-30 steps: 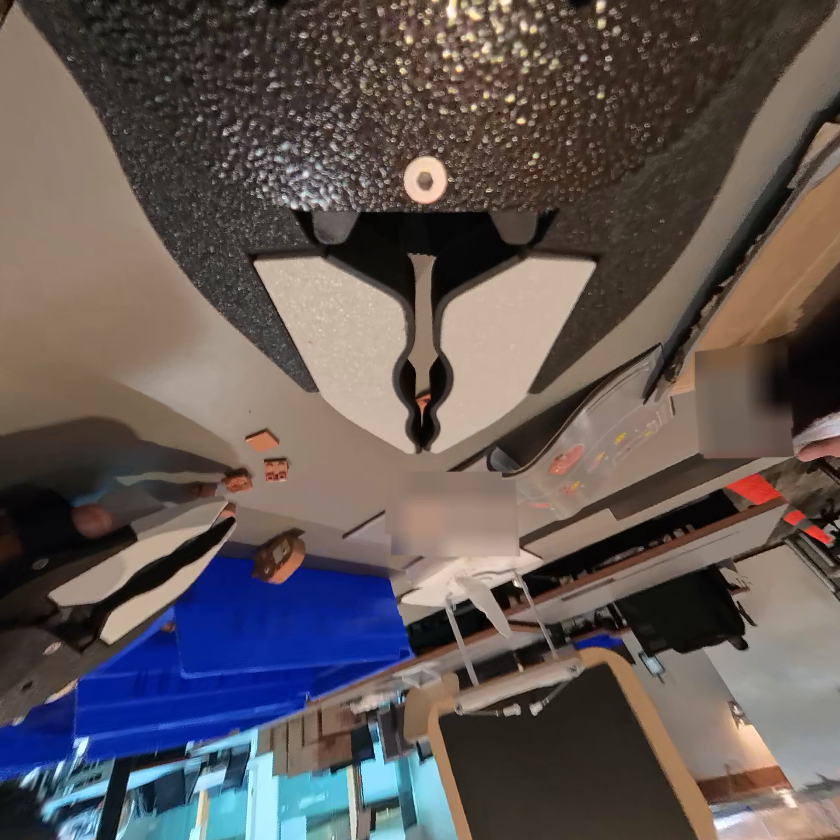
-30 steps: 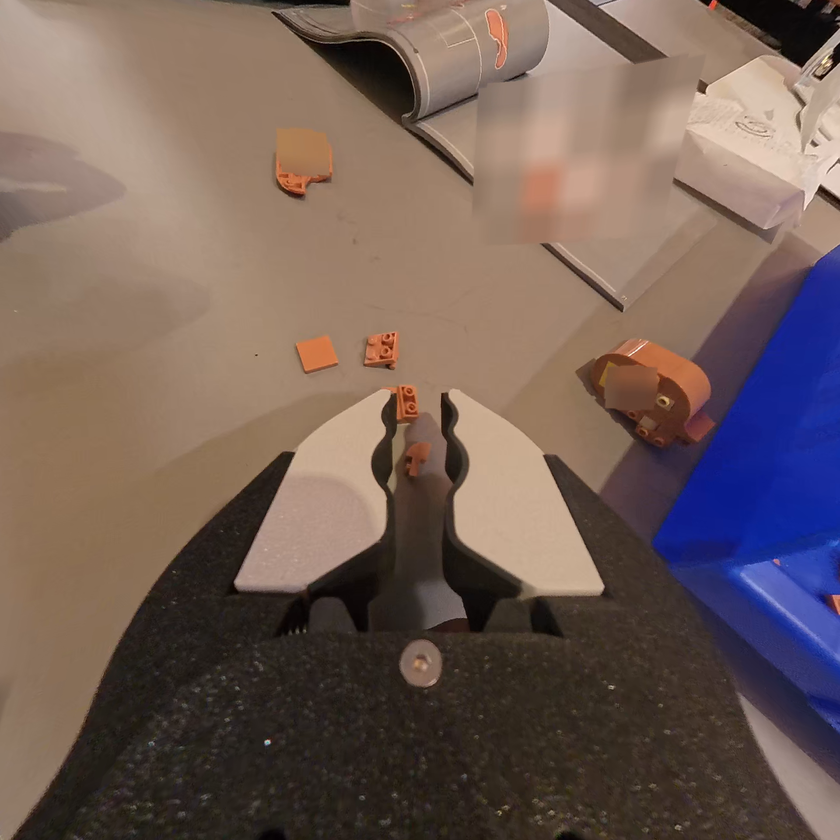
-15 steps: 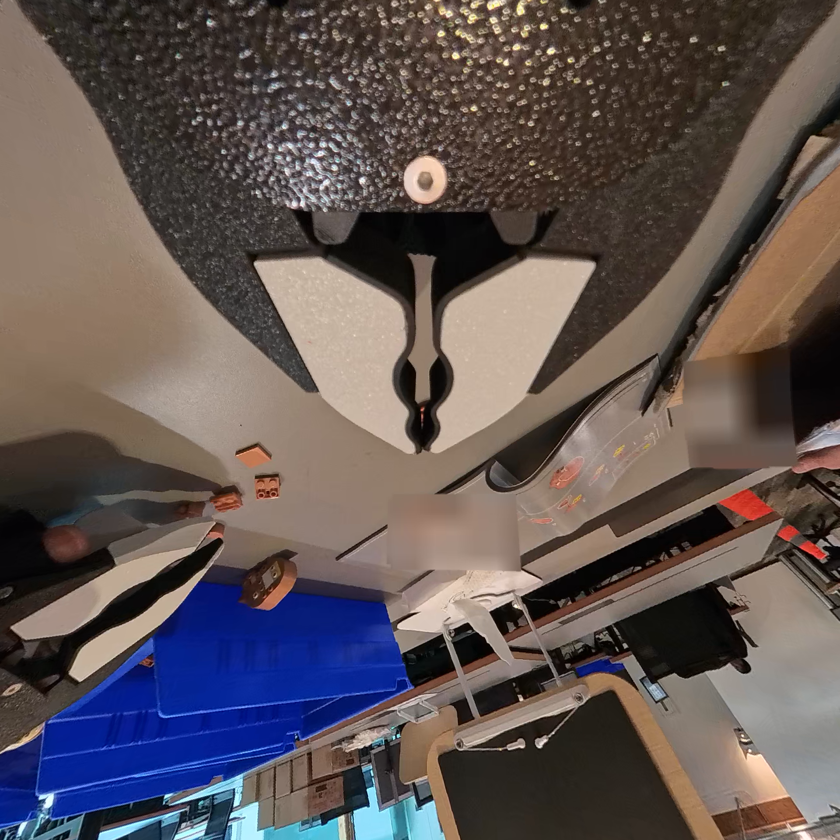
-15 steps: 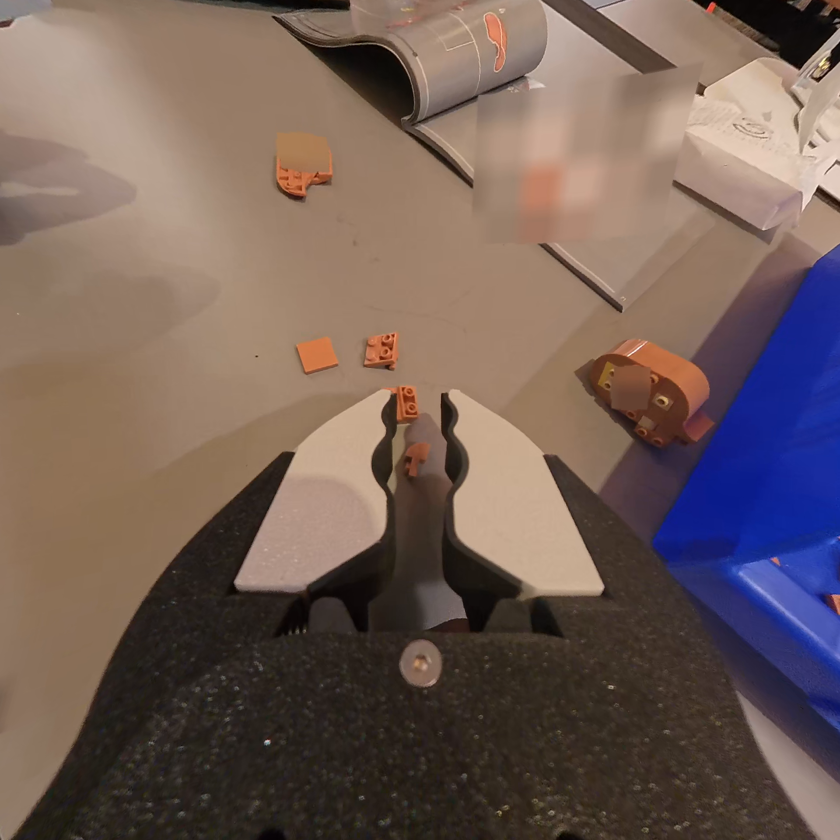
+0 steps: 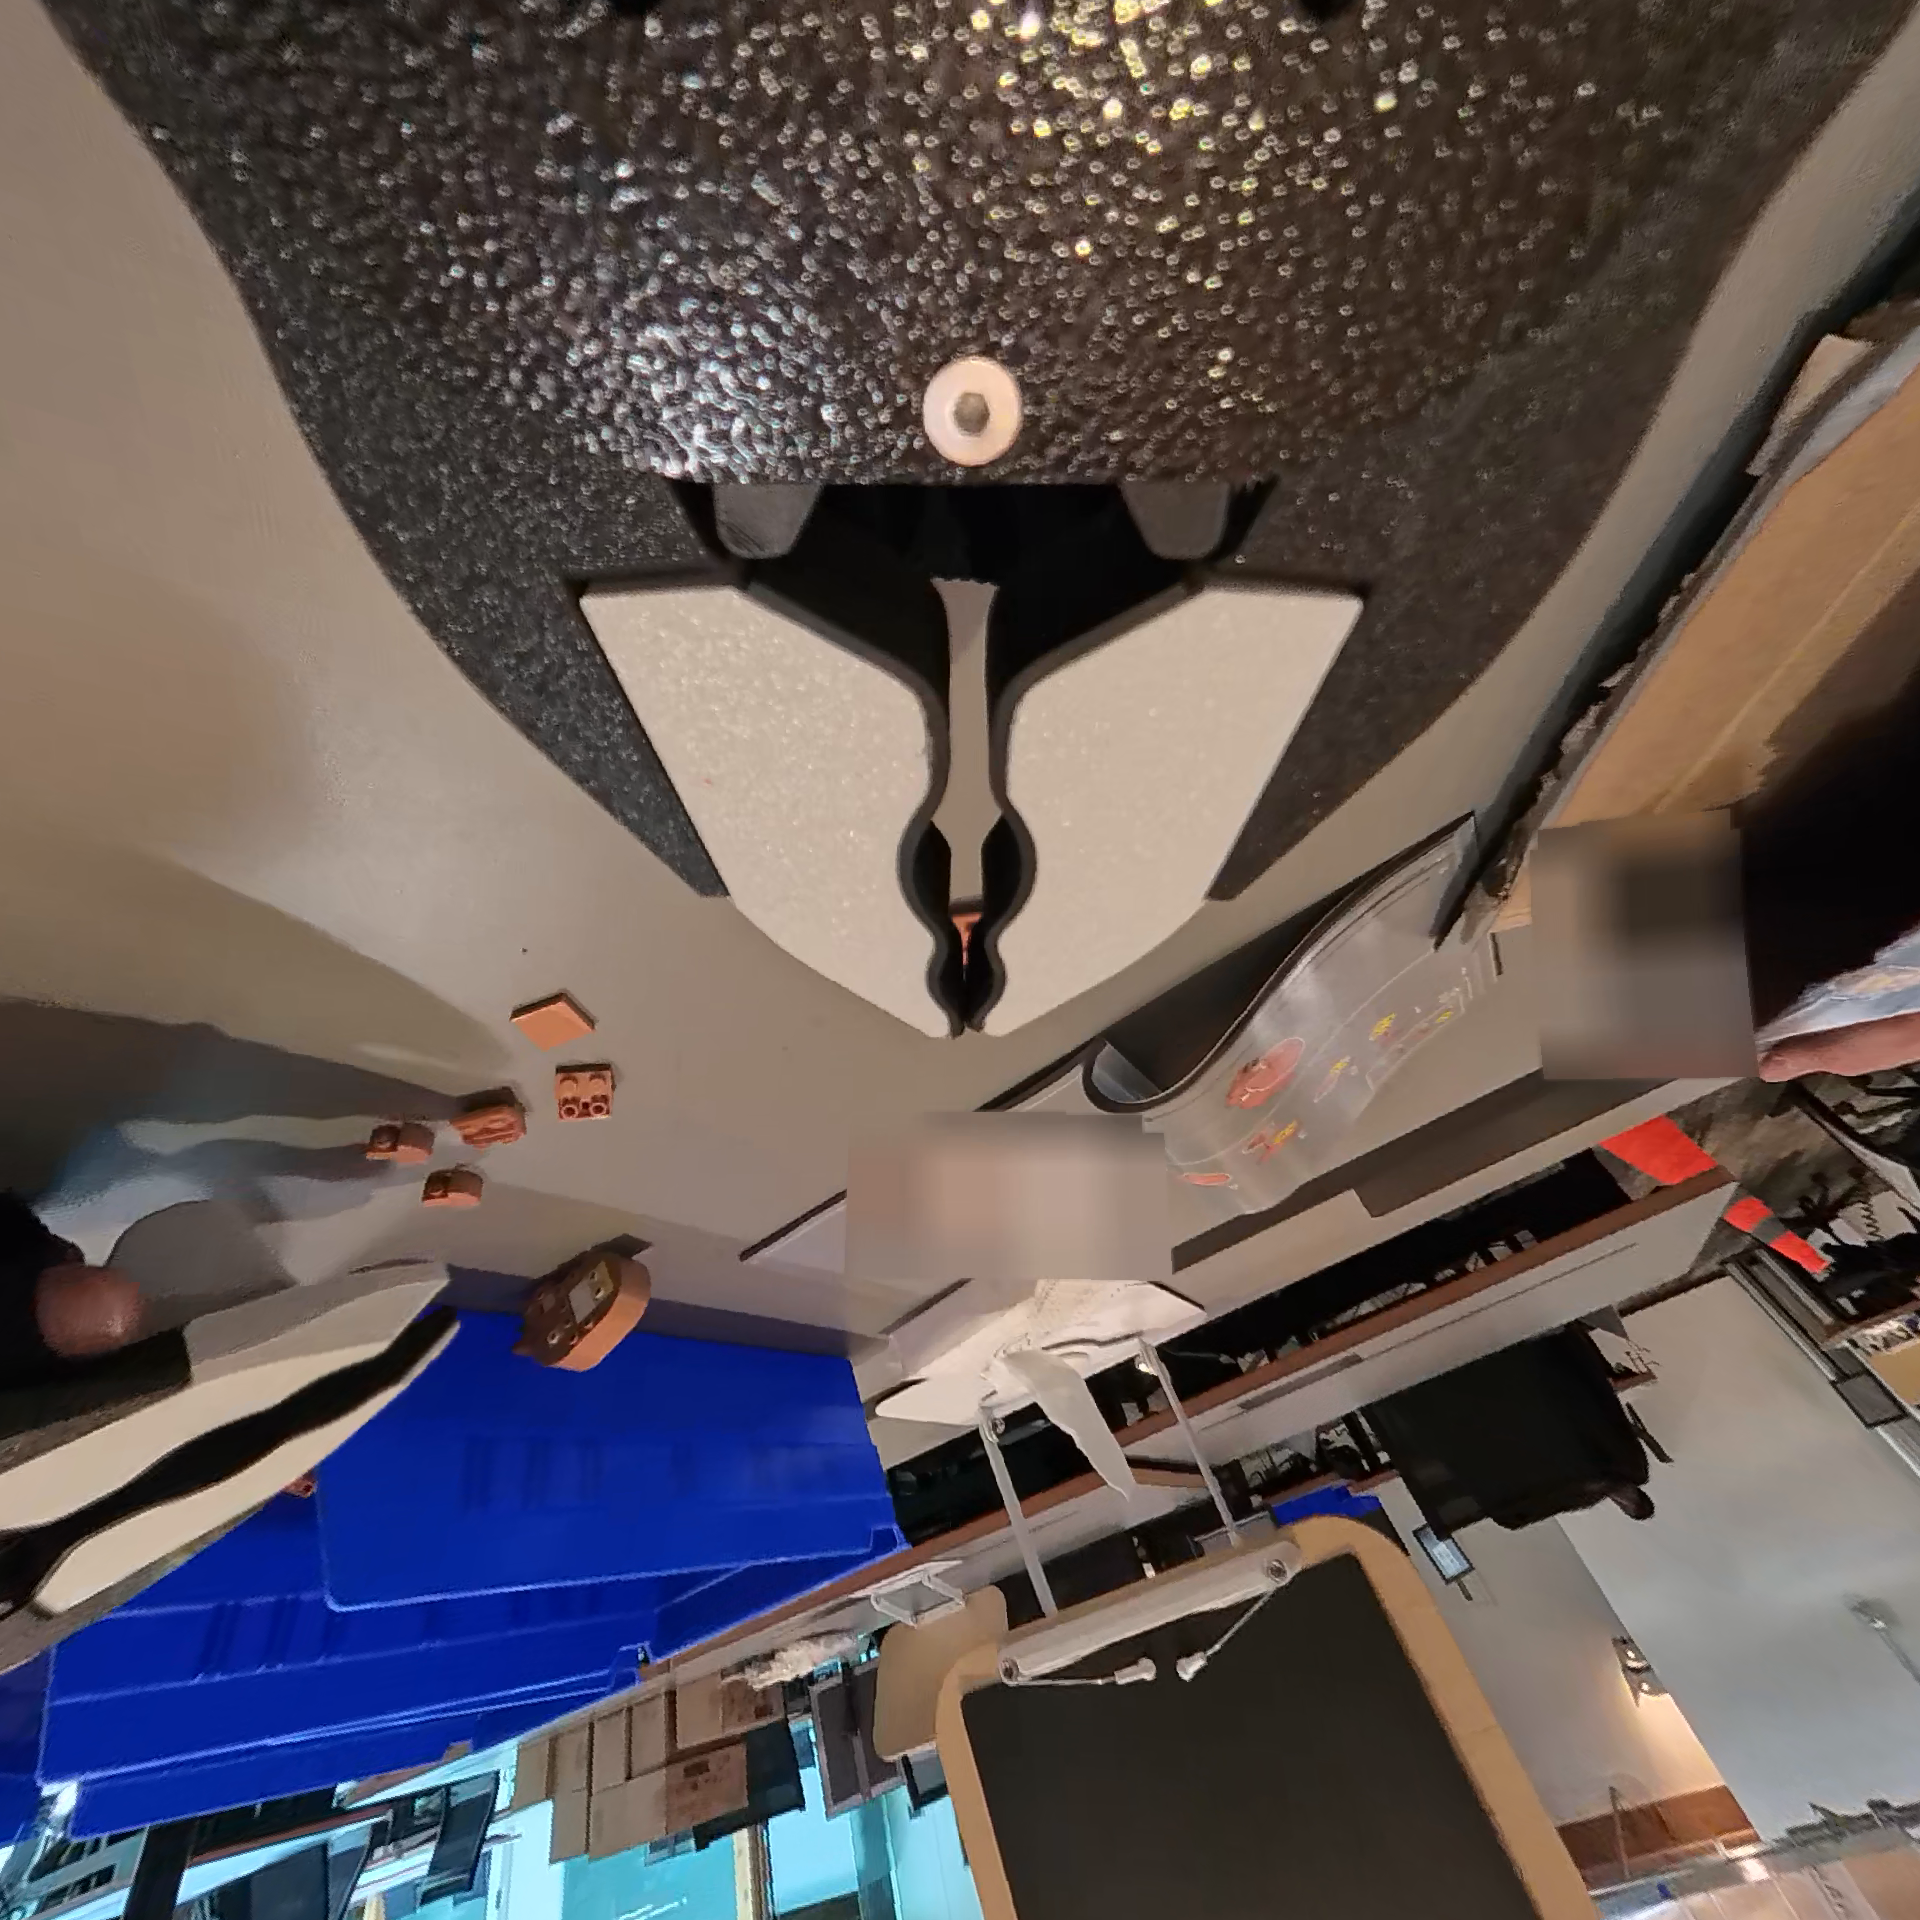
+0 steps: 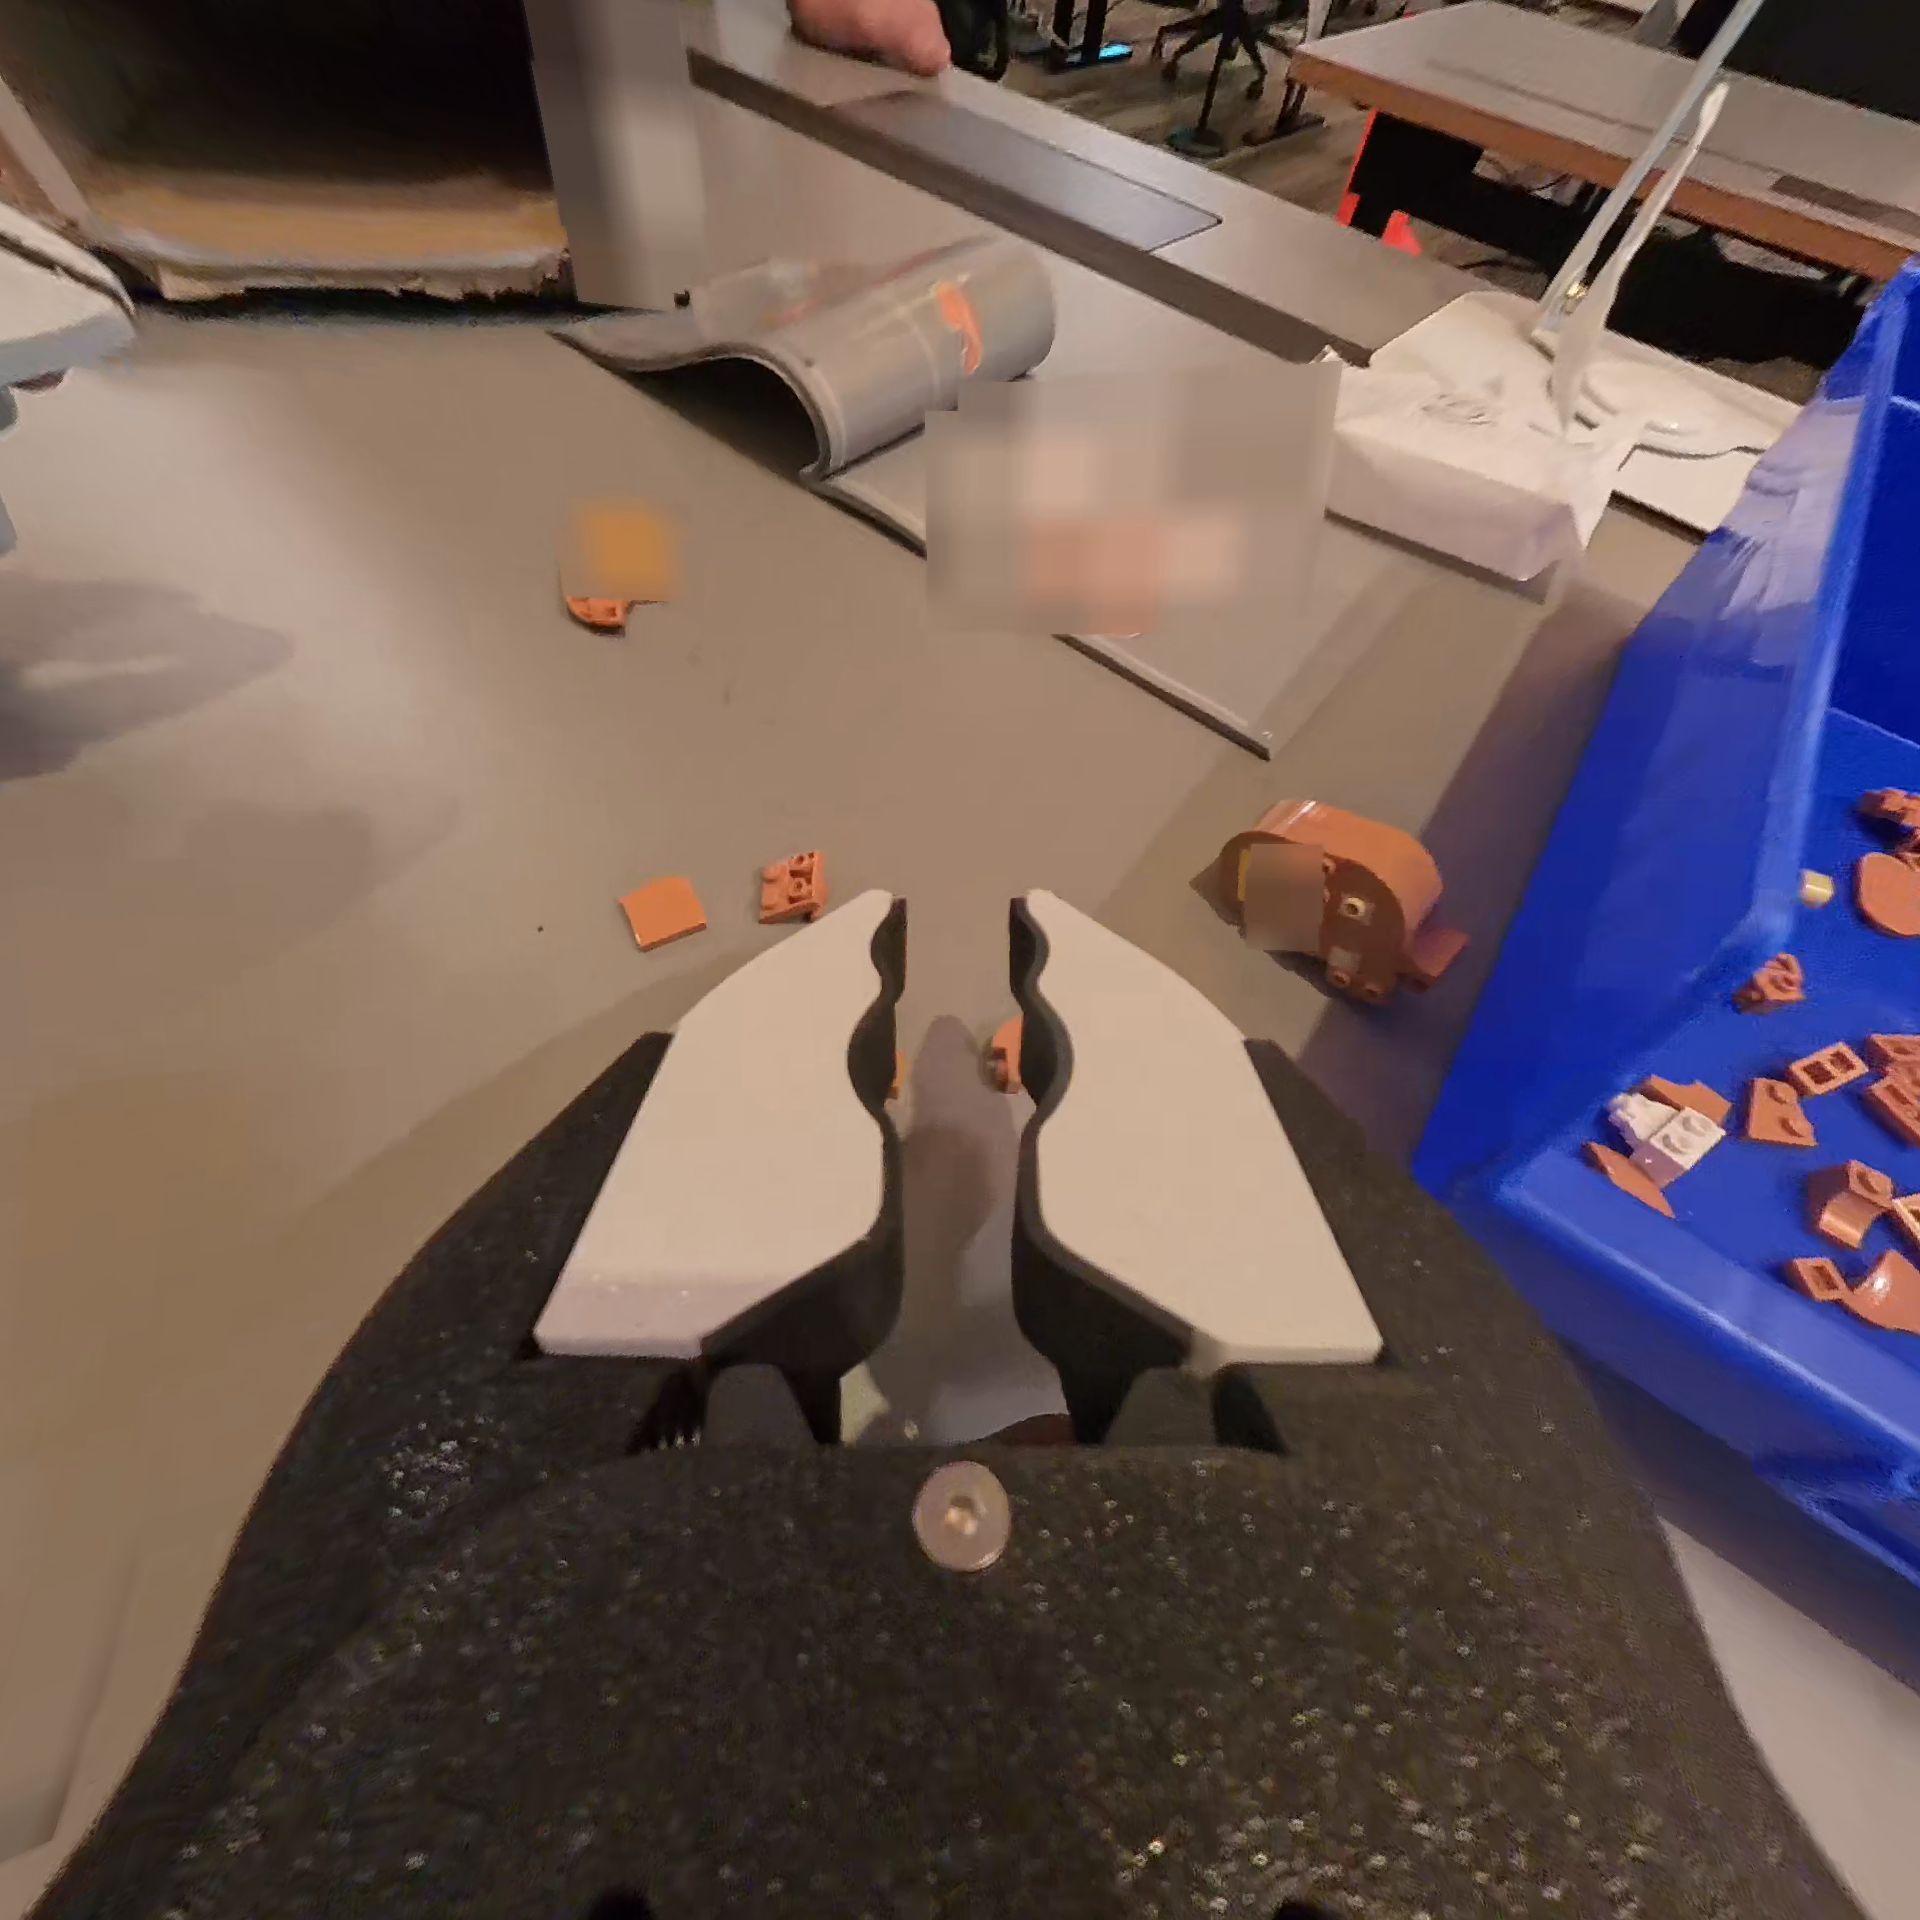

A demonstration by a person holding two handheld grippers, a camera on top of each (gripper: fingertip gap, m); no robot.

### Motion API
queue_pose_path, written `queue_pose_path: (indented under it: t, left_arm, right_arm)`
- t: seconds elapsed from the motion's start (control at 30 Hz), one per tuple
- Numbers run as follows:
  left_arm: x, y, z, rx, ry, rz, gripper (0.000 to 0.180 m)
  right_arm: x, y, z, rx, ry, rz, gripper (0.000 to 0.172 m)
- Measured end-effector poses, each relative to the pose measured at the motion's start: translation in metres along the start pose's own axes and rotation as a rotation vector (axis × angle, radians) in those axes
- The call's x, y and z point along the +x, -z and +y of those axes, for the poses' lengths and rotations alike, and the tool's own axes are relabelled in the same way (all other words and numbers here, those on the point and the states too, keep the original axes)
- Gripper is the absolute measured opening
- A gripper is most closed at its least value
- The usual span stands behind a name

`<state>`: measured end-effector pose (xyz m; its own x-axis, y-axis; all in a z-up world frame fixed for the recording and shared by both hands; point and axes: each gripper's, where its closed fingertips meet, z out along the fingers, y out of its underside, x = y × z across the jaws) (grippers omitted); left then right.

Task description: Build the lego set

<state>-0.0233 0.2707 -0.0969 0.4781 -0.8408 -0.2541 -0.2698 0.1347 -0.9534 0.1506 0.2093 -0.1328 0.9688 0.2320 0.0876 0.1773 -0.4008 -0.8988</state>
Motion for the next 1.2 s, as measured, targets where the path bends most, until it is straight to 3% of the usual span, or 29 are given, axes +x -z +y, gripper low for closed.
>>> queue_pose_path:
  t: [1.2]
  left_arm:
    - [0.0012,-0.0038,0.0043,-0.035,-0.012,0.002,0.000]
  right_arm:
    - [0.0042,-0.0019,0.0027,-0.022,-0.017,0.021,0.020]
